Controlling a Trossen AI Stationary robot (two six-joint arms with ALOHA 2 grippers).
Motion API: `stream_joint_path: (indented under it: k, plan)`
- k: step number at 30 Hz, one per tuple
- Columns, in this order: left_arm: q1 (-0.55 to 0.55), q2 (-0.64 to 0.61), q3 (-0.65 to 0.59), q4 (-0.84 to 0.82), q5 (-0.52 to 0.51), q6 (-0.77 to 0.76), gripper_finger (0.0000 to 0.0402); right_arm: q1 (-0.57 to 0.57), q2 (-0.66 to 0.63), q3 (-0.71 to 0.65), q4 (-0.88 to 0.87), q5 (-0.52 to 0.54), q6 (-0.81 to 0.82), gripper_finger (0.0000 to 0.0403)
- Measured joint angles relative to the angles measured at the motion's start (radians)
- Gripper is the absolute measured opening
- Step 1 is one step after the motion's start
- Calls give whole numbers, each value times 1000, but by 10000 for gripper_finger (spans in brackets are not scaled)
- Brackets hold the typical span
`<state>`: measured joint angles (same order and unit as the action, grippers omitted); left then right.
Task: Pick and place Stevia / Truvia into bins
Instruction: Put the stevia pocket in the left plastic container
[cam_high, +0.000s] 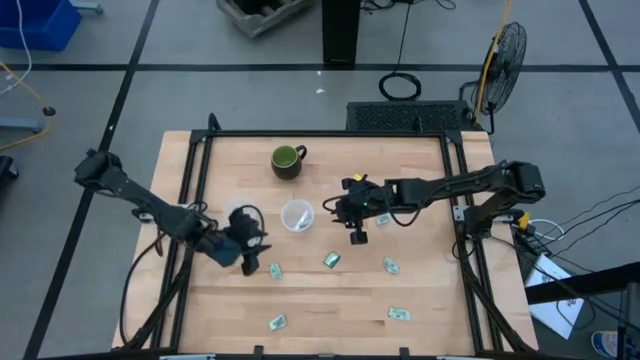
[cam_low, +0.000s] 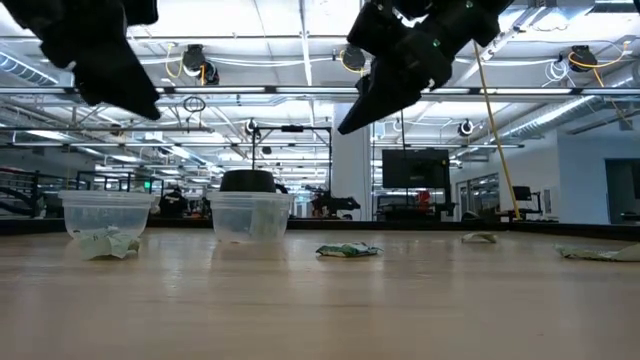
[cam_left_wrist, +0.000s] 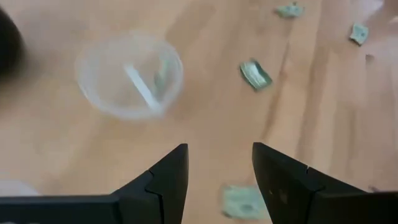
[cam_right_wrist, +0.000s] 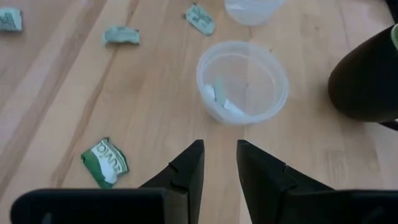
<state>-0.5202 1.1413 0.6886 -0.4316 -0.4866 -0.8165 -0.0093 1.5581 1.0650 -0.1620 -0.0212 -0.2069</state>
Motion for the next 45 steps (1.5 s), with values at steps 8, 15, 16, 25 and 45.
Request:
stream_joint_path:
  k: [8,15,16,25,45]
  plan:
    - [-26,72,6,-187,93,-313,184,0,0,-73,25,1,-108,91]
    - [-26,86,5,-433,170,-622,184,0,0,-82,28,2,-122,91]
    - [-26,85,5,-443,174,-645,184,0,0,-82,29,1,-122,91]
    - [-25,116,-7,-430,180,-795,184,0,0,-82,31,2,-122,91]
    - [-19,260,-59,-299,95,-978,184,0,0,-82,86,2,-123,91]
